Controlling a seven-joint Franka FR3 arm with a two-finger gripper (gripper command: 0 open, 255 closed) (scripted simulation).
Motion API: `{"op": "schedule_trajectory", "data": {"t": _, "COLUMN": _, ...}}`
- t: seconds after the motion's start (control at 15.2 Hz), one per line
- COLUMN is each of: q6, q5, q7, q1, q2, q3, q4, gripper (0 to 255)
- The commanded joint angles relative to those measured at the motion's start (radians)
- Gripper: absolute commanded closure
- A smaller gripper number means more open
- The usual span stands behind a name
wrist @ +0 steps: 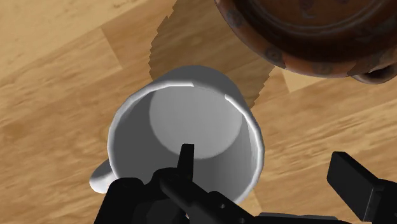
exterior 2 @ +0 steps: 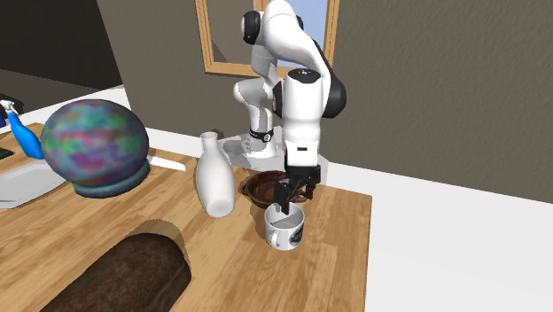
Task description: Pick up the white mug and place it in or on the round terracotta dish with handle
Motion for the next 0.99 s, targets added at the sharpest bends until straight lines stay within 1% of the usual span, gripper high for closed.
{"op": "schedule_trajectory", "data": {"t": 0.0, "q6": 0.016, "q5": 0.006, "q7": -0.004, "q1": -0.003, "q2": 0.018, "q3": 0.002, "q4": 0.002, "gripper": 0}}
{"op": "schedule_trajectory", "data": {"t": 0.26, "q6": 0.064, "q5": 0.017, "q7": -0.011, "q1": -0.007, "q2": 0.051, "q3": 0.007, "q4": -0.013, "gripper": 0}}
{"op": "schedule_trajectory", "data": {"t": 0.79, "q6": 0.064, "q5": 0.017, "q7": -0.011, "q1": -0.007, "q2": 0.051, "q3": 0.007, "q4": -0.013, "gripper": 0}}
{"op": "schedule_trajectory", "data": {"t": 0.86, "q6": 0.064, "q5": 0.017, "q7": -0.011, "q1": -0.007, "q2": 0.051, "q3": 0.007, "q4": -0.013, "gripper": 255}}
{"op": "schedule_trajectory", "data": {"t": 0.92, "q6": 0.064, "q5": 0.017, "q7": -0.011, "q1": -0.007, "q2": 0.051, "q3": 0.007, "q4": -0.013, "gripper": 255}}
